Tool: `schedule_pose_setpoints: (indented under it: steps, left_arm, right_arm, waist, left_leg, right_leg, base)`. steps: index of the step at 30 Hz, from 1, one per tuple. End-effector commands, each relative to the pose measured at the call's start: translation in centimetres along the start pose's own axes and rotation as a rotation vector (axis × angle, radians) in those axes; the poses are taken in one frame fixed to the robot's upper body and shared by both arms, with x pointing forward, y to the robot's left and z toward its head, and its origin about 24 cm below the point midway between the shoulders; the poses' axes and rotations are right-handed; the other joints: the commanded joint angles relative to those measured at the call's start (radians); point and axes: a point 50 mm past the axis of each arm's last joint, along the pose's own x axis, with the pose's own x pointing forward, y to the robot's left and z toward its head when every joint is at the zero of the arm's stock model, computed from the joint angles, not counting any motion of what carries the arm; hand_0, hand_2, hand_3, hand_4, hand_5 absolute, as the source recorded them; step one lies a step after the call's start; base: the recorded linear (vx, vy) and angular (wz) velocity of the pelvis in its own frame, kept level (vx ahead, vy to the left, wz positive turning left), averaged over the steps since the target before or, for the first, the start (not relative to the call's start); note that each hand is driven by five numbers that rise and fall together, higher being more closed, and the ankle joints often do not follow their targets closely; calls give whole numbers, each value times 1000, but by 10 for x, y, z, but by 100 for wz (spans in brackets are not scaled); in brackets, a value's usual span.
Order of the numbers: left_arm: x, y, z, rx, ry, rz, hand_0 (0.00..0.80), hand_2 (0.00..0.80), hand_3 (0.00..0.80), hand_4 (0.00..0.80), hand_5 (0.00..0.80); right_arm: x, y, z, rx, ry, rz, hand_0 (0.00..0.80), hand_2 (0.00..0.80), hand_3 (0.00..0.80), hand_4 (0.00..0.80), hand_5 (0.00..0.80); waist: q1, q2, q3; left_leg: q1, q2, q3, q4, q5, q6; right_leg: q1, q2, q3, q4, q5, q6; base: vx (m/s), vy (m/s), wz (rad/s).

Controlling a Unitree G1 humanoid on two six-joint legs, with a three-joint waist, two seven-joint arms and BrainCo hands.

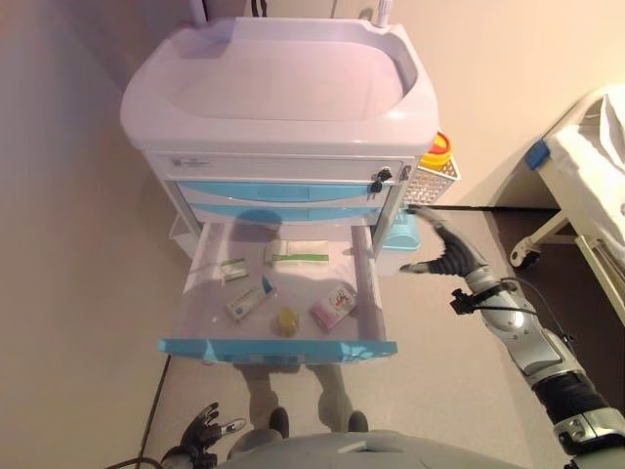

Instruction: Open the drawer and pick up the medicine

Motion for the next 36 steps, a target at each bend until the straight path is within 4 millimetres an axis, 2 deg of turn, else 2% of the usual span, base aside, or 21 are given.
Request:
schedule_pose_setpoints:
  steps: [1, 6, 10, 20, 27, 31, 36]
  left_arm:
    - [4, 11, 10, 49, 4, 14, 0, 0, 0, 0, 0]
    - [5, 16, 14, 64, 15, 18, 0, 0, 0, 0, 0]
    - [6, 17, 20, 74, 2, 17, 0, 0, 0, 0, 0]
    - [9, 14, 29, 145, -5, -5, 0, 0, 0, 0, 0]
    - [8, 12, 24, 156, 8, -18, 0, 0, 0, 0, 0]
    - [7, 8, 19, 157, 12, -28, 0, 0, 0, 0, 0]
    - [7, 4, 20, 150, -4, -42, 0, 0, 0, 0, 0]
  right_arm:
    - [21, -2, 40, -81, -261, 124, 0, 0, 0, 0, 0]
    - [29, 29, 51, -167, -357, 295, 0, 0, 0, 0, 0]
    - [37, 51, 49, -218, -363, 356, 0, 0, 0, 0, 0]
    - [45, 103, 12, -344, -183, 458, 0, 0, 0, 0, 0]
    - [47, 116, -9, -390, 8, 377, 0, 0, 0, 0, 0]
    - [47, 122, -12, -394, 57, 323, 0, 0, 0, 0, 0]
    - [54, 120, -8, -346, 75, 264, 0, 0, 0, 0, 0]
  waist:
    - [43, -34, -29]
    - [76, -35, -15]
    - [111, -32, -7]
    - [201, -20, 1]
    - [229, -10, -1]
    - [231, -3, 0]
    - [229, 4, 4]
  left_leg:
    - [-26, -54, -4, 44, -105, 25]
    - [-32, -61, -41, 56, -107, 31]
    - [-29, -62, -82, 41, -95, 25]
    - [-53, -63, -171, 19, -56, 5]
    - [-66, -65, -206, 17, -41, -1]
    - [-71, -66, -209, 17, -37, -1]
    - [-75, -65, -209, 17, -35, -2]
  right_leg:
    - [-54, -11, -16, 94, -20, 28]
    - [-47, -15, -35, 111, -35, 23]
    - [-33, -16, -66, 102, -38, 21]
    - [-9, -19, -164, 77, -45, 16]
    - [-3, -20, -196, 70, -43, 15]
    - [-5, -19, -200, 69, -41, 15]
    - [-9, -19, -198, 66, -39, 13]
  base:
    - [-13, -29, 14]
    - [-22, -39, 8]
    - [-27, -55, 30]
    - [-33, -47, 33]
    - [6, -12, 23]
    - [12, 2, 4]
    - [7, 8, 3]
